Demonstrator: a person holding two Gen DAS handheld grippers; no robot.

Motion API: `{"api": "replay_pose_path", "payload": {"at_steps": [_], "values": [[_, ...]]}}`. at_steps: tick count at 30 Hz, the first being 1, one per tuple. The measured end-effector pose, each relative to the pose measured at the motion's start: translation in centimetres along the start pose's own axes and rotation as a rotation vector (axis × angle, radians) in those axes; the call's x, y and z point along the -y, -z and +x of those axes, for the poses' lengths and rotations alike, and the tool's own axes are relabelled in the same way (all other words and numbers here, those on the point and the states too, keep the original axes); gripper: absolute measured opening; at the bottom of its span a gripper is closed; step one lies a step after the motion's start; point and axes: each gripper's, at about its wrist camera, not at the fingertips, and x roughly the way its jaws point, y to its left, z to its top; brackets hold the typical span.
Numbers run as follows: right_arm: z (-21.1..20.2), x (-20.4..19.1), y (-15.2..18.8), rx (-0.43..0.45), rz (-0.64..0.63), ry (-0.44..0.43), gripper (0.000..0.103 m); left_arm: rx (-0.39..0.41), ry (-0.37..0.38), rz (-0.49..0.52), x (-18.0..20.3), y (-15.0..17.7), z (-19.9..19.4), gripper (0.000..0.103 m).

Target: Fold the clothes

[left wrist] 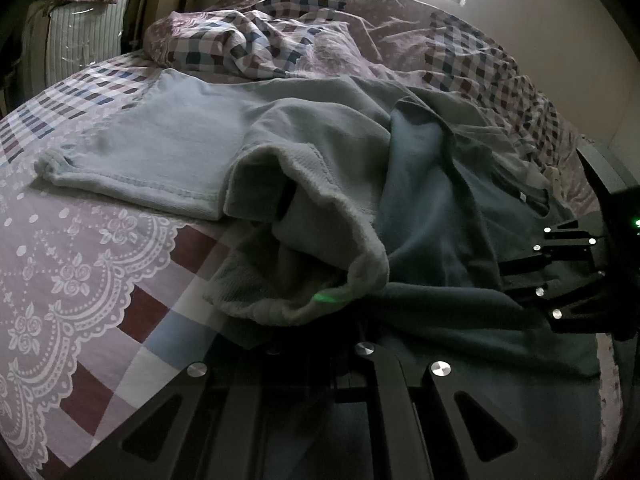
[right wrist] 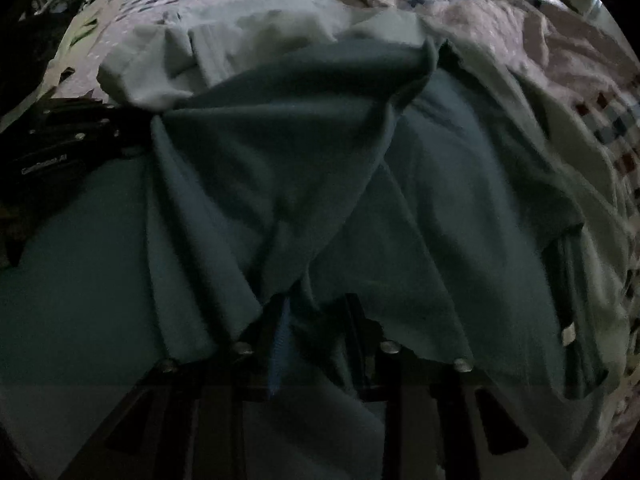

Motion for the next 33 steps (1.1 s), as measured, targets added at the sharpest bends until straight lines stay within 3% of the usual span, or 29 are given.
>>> {"api": "replay_pose_path", "payload": {"at_steps": [3,4,7,9,10,12,13,14,17,19,22,28,33], "values": [[-1.4,2.3,1.0,0.043,0.08,0.124,0.0,0.001,0.004,-0.004,-0.1,0.0,0.0,0.005],[-1.9,3.1,1.4,0.059,0.116,0.124,0.0,0.001,0.003,-0.004,-0.1,0.0,0.0,0.005],[-3.2,5.8,2.8,0.108,0.228,0.108,0.002,0.001,0.003,-0.005,-0.1,0.0,0.0,0.005],[-3.8,7.2,2.7,0.164,0.305,-0.015,0.004,0.001,0.005,-0.007,-0.1,0.0,0.0,0.005],[-4.1,7.8,2.3,0.181,0.325,-0.031,0.009,0.001,0.006,-0.008,-0.1,-0.1,0.0,0.005],[-4.0,7.6,0.4,0.24,0.39,-0.115,0.031,0.001,0.008,-0.011,-0.1,-0.1,0.0,0.005],[-3.6,6.9,-0.7,0.248,0.404,-0.135,0.05,0.001,0.009,-0.012,-0.2,-0.1,0.0,0.005],[-3.2,6.0,-1.8,0.254,0.415,-0.153,0.053,0.001,0.01,-0.014,-0.2,-0.1,0.0,0.005],[-2.8,4.1,-3.0,0.238,0.401,-0.201,0.053,0.002,0.016,-0.022,-0.3,0.0,0.0,0.005],[0.0,4.0,-5.1,0.238,0.381,-0.229,0.051,0.002,0.019,-0.028,-0.4,-0.1,0.0,0.005],[1.7,3.6,-7.0,0.235,0.349,-0.227,0.0,0.007,0.025,-0.04,-0.6,-0.1,0.0,0.005],[0.1,3.4,-10.8,0.252,0.253,-0.033,0.0,0.049,0.012,-0.067,-1.0,-0.2,-0.8,0.005],[0.0,-0.6,-15.1,0.215,0.015,0.181,0.0,0.07,-0.015,-0.055,-0.7,-0.2,-1.2,0.005]]}}
